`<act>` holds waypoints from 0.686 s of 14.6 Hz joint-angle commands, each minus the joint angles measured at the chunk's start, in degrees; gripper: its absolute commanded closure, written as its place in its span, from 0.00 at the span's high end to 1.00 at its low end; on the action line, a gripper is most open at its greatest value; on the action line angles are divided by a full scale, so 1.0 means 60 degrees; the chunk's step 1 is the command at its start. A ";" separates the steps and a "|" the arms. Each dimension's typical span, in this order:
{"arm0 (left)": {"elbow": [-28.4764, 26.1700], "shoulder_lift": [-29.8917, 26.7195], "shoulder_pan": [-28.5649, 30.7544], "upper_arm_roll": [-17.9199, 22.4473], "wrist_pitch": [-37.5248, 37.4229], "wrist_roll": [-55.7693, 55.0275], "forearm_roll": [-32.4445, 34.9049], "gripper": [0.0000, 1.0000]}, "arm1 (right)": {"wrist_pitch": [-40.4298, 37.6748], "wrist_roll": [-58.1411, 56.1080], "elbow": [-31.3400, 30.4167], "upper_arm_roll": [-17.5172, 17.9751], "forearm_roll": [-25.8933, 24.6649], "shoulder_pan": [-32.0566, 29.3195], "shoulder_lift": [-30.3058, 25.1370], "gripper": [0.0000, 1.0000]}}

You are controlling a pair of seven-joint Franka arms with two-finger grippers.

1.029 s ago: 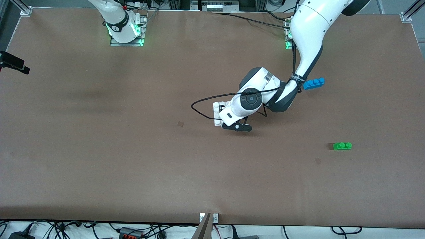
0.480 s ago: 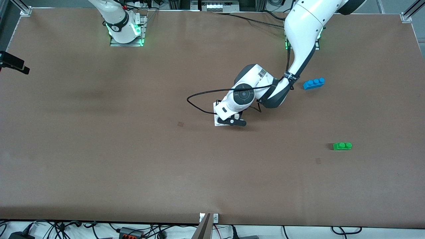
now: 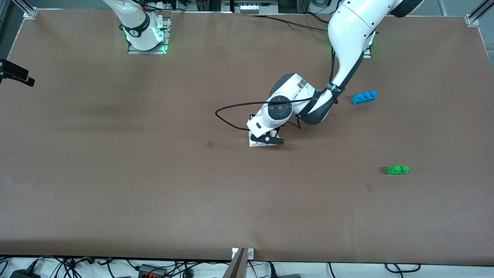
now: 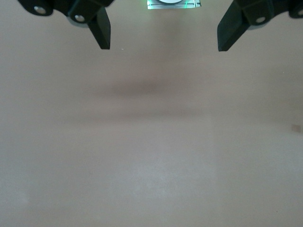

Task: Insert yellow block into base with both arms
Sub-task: 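Lower and press the yellow brick onto the base studs with the left gripper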

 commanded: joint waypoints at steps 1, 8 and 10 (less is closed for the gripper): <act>-0.0080 0.0036 -0.0118 0.0076 0.0182 0.0020 0.0166 0.48 | -0.0051 0.0006 0.0193 0.0037 -0.0004 -0.0012 0.0043 1.00; -0.0065 0.0094 -0.0132 0.0076 0.0445 -0.0024 0.0166 0.48 | -0.0123 0.0006 0.0179 0.0022 0.0039 -0.0041 0.0029 1.00; -0.0080 0.0109 -0.0132 0.0076 0.0519 -0.0053 0.0181 0.48 | -0.0051 0.0021 0.0193 0.0037 0.0040 -0.0027 0.0043 1.00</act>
